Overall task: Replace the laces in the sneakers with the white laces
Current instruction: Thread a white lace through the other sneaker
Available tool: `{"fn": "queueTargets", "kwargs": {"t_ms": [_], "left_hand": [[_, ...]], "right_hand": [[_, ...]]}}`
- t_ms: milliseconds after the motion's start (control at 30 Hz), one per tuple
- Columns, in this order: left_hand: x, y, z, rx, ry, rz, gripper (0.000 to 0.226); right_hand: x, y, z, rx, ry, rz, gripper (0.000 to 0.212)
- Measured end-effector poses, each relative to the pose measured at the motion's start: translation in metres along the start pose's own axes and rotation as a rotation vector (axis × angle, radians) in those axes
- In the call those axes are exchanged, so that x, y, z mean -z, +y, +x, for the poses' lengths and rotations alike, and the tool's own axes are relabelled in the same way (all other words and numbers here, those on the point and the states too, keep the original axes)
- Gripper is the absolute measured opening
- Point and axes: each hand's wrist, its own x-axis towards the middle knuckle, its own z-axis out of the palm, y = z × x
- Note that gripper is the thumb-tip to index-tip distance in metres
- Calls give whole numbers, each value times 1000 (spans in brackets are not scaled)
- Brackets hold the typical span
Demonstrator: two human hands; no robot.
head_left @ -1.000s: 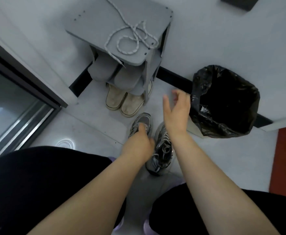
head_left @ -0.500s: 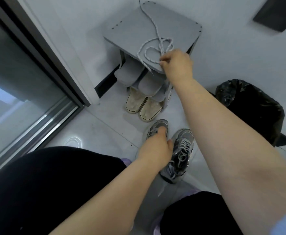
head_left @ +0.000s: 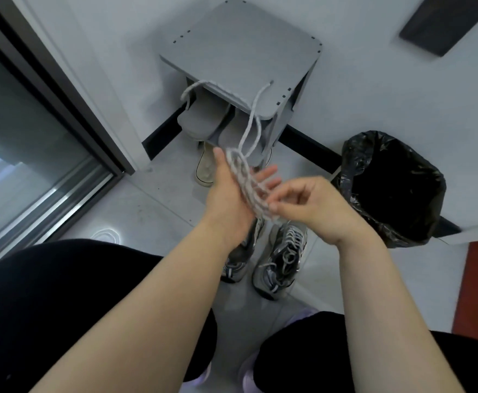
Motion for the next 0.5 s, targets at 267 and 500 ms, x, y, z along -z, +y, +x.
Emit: {"fn": "queueTargets", "kwargs": {"t_ms": [267,500], "left_hand": [[9,22,7,-228,253,-6,28],[10,-23,9,-68,69,713,33]], "right_hand": [[27,83,-28,-480,-147,-362,22],[-2,71,-7,-220,158,116,14]]}}
